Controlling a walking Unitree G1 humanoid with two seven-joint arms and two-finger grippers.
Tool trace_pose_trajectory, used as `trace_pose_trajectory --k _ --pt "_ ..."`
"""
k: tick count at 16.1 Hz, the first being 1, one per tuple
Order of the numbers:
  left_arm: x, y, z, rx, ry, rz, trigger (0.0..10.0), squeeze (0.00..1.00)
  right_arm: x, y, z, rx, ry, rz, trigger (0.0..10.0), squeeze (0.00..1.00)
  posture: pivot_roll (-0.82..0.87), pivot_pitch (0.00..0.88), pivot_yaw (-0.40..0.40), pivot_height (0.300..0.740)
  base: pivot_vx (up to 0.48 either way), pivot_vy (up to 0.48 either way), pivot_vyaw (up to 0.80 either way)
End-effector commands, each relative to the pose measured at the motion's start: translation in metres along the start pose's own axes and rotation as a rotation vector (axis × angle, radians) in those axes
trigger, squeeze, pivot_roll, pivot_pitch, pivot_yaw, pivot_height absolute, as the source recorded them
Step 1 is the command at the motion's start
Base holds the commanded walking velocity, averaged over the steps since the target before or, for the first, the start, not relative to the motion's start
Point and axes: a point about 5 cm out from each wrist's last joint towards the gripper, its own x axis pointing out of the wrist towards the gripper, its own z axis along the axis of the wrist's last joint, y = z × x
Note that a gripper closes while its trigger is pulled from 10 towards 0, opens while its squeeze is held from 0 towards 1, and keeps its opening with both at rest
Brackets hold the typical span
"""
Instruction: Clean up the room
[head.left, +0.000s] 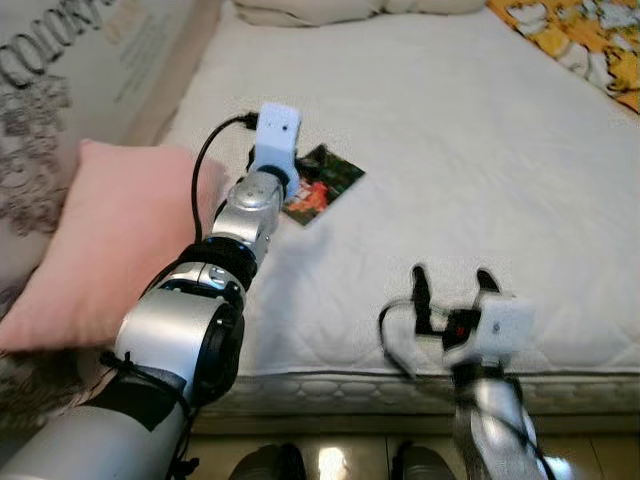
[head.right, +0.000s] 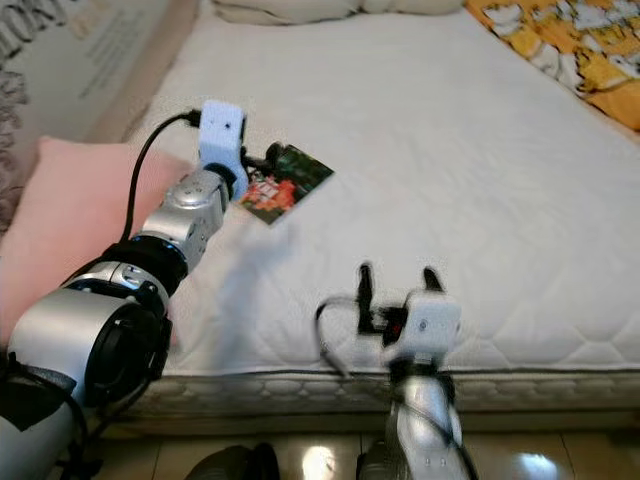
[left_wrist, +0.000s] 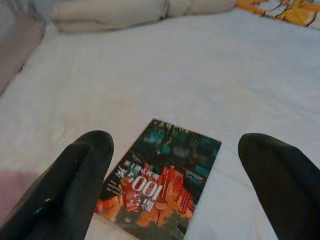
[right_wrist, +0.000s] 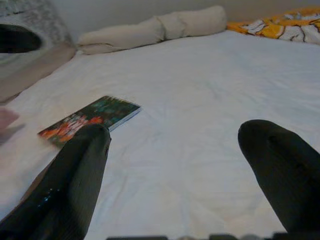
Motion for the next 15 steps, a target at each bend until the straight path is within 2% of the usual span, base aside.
trace_pose_trajectory --k 1,3,5,7,11,15 --pt "0.002 0.002 0.007 -0.003 0.005 0.023 10.0 0.00 -0.005 0.001 0.003 -0.004 0.009 0.004 10.0 0.00 -0.33 0.205 0.105 0.740 0.000 0.000 0.00" --pt "0.002 0.000 0.008 0.006 0.010 0.023 10.0 0.00 -0.013 -0.001 0.003 -0.008 0.026 0.000 10.0 0.00 -0.34 0.217 0.105 0.740 0.000 0.000 0.00" --pt "0.003 0.001 0.011 0.005 0.001 0.039 10.0 0.00 -0.031 0.001 0.007 -0.037 0.044 0.030 10.0 0.00 -0.37 0.270 0.104 0.740 0.000 0.000 0.00" --pt "0.002 0.008 0.007 0.009 0.015 0.078 10.0 0.00 -0.056 0.002 0.008 -0.072 0.083 0.054 10.0 0.00 -0.41 0.313 0.110 0.740 0.000 0.000 0.00" --pt "0.001 0.018 0.008 0.041 0.015 0.117 10.0 0.00 -0.078 -0.005 0.017 -0.093 0.127 0.020 10.0 0.00 -0.46 0.371 0.093 0.740 0.000 0.000 0.00" --pt "-0.001 0.021 -0.002 0.067 0.039 0.137 10.0 0.00 -0.097 -0.007 0.025 -0.105 0.174 0.000 10.0 0.00 -0.52 0.427 0.065 0.740 0.000 0.000 0.00"
